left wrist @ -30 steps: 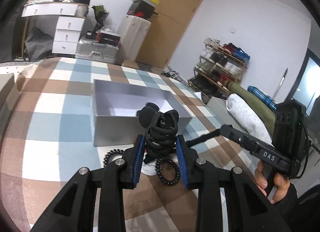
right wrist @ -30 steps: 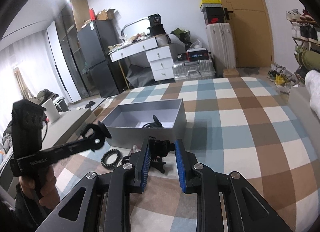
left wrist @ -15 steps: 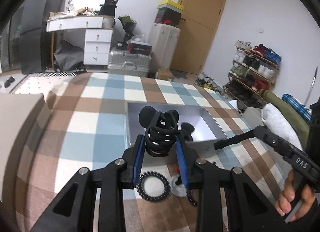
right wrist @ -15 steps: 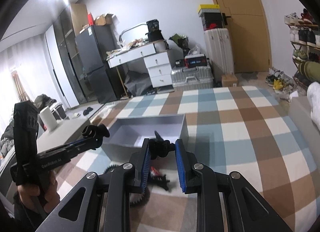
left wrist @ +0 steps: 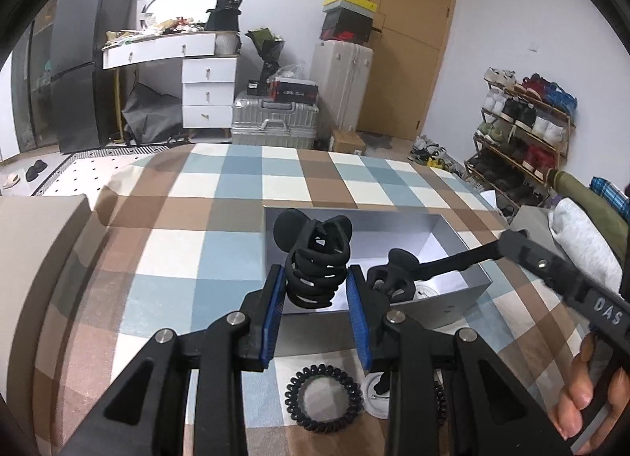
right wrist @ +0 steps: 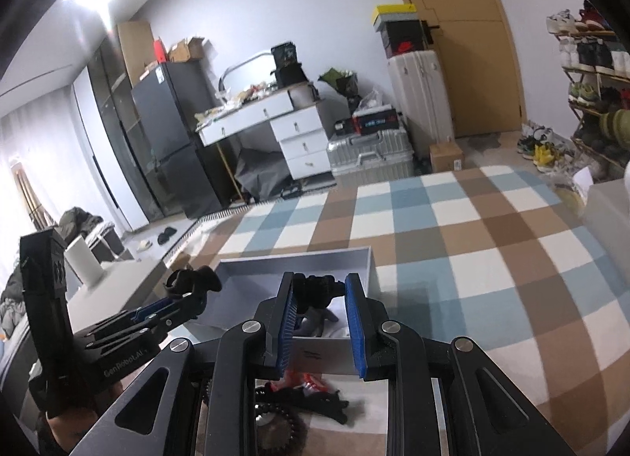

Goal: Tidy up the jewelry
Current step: 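Lower both tools into the grey box and open them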

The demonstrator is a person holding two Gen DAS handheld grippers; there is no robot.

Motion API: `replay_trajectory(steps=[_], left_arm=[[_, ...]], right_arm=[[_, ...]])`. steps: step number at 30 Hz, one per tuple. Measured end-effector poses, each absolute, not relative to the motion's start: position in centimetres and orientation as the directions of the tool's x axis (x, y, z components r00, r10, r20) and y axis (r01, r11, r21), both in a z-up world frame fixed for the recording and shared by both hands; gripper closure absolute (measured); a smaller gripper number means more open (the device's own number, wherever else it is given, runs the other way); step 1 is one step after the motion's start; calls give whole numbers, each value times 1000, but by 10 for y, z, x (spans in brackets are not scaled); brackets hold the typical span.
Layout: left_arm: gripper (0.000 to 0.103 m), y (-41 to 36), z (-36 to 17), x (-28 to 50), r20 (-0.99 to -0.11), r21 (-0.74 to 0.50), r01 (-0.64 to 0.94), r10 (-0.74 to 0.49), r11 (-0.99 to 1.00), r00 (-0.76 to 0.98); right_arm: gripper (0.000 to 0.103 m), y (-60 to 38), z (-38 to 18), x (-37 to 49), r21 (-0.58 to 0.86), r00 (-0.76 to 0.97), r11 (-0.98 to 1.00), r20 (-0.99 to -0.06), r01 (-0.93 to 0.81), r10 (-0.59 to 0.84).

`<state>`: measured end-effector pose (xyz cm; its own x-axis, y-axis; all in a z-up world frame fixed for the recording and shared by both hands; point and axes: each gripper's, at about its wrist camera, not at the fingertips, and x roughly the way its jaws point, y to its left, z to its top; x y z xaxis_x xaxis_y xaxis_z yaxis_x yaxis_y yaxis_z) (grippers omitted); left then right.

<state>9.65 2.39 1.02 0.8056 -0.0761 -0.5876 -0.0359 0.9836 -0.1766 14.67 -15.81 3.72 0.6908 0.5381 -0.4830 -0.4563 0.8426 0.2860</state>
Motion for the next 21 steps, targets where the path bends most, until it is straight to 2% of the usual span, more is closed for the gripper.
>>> replay_trajectory(steps=[9,21], left_arm=[[77,9,9,99,-603,-106,8,-71,994,794],[77,11,9,101,-600,-122,0,-73,993,797]], right_arm=[[80,-141,23,151,265,660,843,-529,-468,533],[77,-139,18,152,268,638,843,-558,-467,531]])
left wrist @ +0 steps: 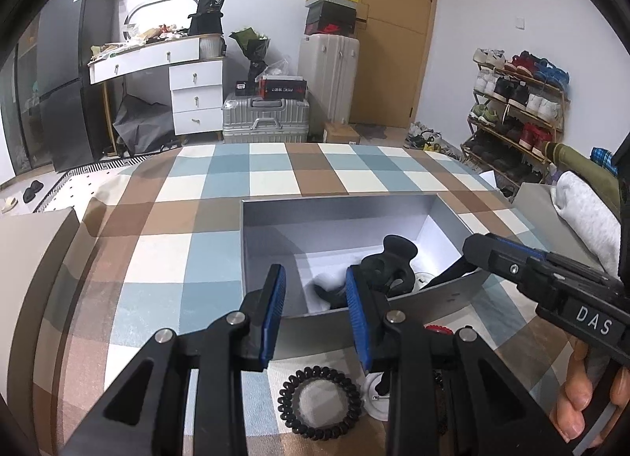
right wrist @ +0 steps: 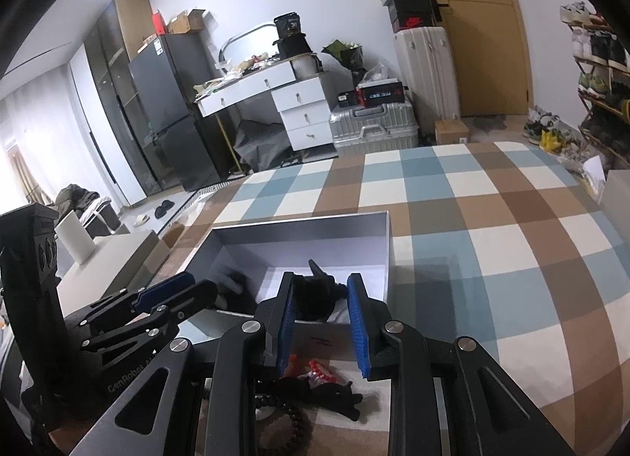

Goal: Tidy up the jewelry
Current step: 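Lower both tools into the grey box and open them, then withdraw both open tools from the grey box back to the pile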

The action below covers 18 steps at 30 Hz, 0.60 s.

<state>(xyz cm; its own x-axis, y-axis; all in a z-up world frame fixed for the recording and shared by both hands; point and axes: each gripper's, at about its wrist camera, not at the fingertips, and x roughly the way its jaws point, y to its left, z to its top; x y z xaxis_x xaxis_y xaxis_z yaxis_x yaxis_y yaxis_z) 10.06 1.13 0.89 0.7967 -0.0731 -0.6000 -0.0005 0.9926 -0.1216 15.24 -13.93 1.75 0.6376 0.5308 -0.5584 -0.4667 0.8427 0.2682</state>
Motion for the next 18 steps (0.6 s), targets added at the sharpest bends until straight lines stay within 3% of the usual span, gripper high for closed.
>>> replay_trajectory(steps=[3,5,8,9,10,12,14,18], left_arm=[[72,13,9,100,-602,-133,-8,-74,991,795],[61,16,11,98,-597,-151,-8,-84,989,798],[37,17,15,89,-573,-177,5,-107,984,812],[22,17,16,85,-565,-165,-10,-86,986,820],[17,17,18,81,-555,-152,-24,-65,988,830],[16,18,21,71,-522,-140,-26,-52,990,851],[5,22,20,65,-518,-147,-41,-42,988,854],[1,30,11,61,-540,-170,-55,-46,984,840]], right_arm=[[68,-141,19,151,266,639,843,-557,-467,530],[53,-143,20,150,272,640,841,-551,-468,535],[36,-149,22,145,269,638,839,-553,-473,537],[31,-151,22,144,267,635,839,-557,-474,536],[24,-153,22,142,268,630,837,-560,-477,538],[14,-157,23,139,260,625,836,-567,-483,537],[4,-161,24,134,232,624,843,-583,-485,520],[1,-165,23,125,184,607,844,-621,-504,497]])
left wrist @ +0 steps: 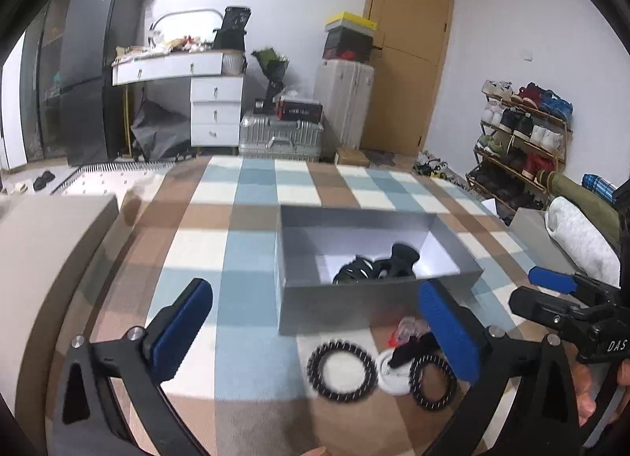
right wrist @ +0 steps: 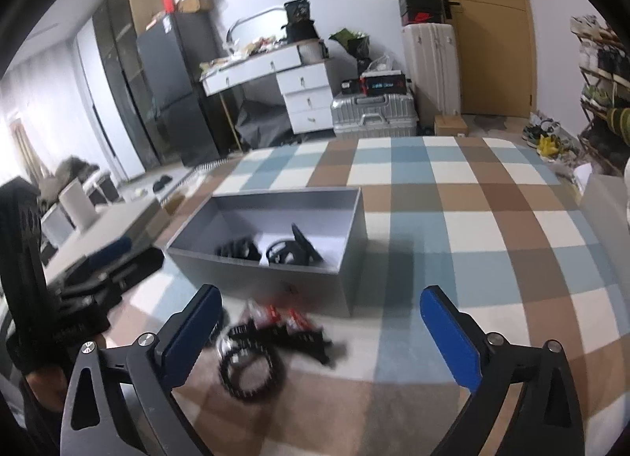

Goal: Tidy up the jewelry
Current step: 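Withdraw both open tools from the grey box back to the pile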

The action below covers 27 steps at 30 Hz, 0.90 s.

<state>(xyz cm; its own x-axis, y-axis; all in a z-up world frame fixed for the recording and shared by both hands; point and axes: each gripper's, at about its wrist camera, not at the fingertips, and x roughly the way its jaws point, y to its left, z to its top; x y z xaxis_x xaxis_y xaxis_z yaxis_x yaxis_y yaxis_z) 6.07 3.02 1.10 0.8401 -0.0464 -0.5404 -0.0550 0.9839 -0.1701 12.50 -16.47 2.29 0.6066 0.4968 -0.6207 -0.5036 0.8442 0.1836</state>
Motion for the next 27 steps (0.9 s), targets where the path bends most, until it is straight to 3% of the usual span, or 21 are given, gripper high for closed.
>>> replay_trajectory(steps=[8,27], left_arm=[[1,27,4,62,-580,-159,-51,-51,986,813],[1,31,-11,63,-650,-148,-88,-29,985,759]], right_arm=[[1,-157,8,114,104,579,838,-677,-536,454],[3,-143,-24,113,137,506,831,-736,-538,449]])
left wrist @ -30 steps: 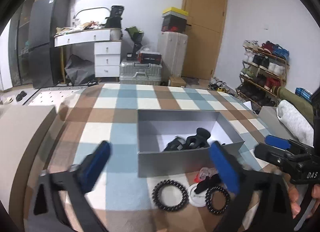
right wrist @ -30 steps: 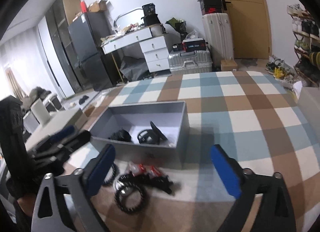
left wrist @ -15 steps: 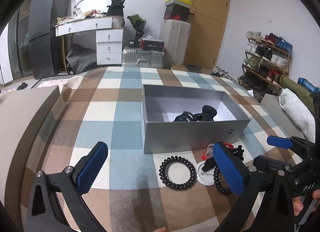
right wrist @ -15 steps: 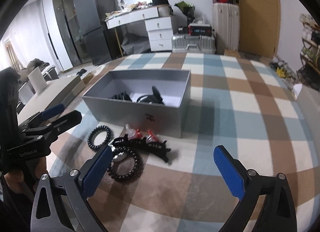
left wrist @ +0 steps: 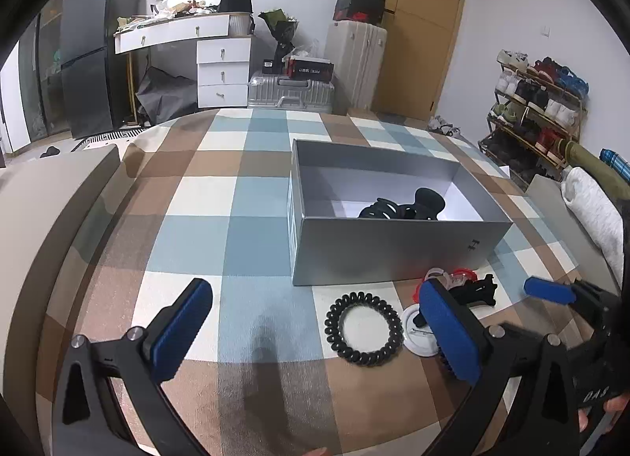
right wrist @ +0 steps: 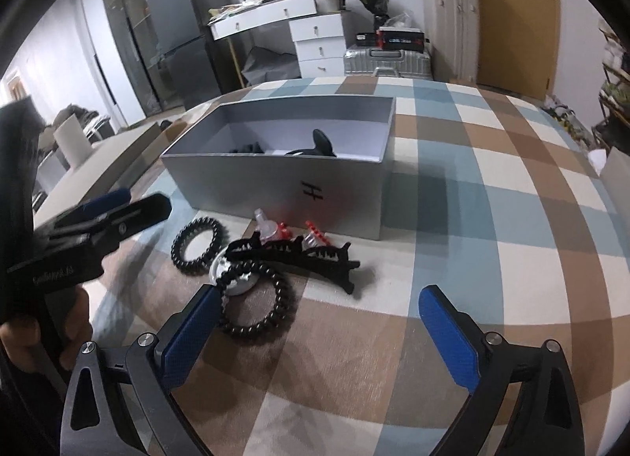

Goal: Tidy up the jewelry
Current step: 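Withdraw both open tools from the grey box back to the pile, then close the right tool on the long black toothed claw clip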

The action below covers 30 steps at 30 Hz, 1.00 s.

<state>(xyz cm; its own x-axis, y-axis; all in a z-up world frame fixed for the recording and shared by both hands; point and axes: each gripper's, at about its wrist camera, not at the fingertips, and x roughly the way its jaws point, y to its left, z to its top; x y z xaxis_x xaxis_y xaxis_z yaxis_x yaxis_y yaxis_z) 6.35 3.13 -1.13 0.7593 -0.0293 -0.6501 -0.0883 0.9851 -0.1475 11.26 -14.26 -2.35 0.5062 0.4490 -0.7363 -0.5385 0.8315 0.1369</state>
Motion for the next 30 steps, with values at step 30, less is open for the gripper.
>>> replay_trajectory(steps=[30], left_arm=[[1,54,-14,65,-664,-224,-199,0,954,748]], right_arm=[[10,-97,-36,125,137,446,816,-781,-562,438]])
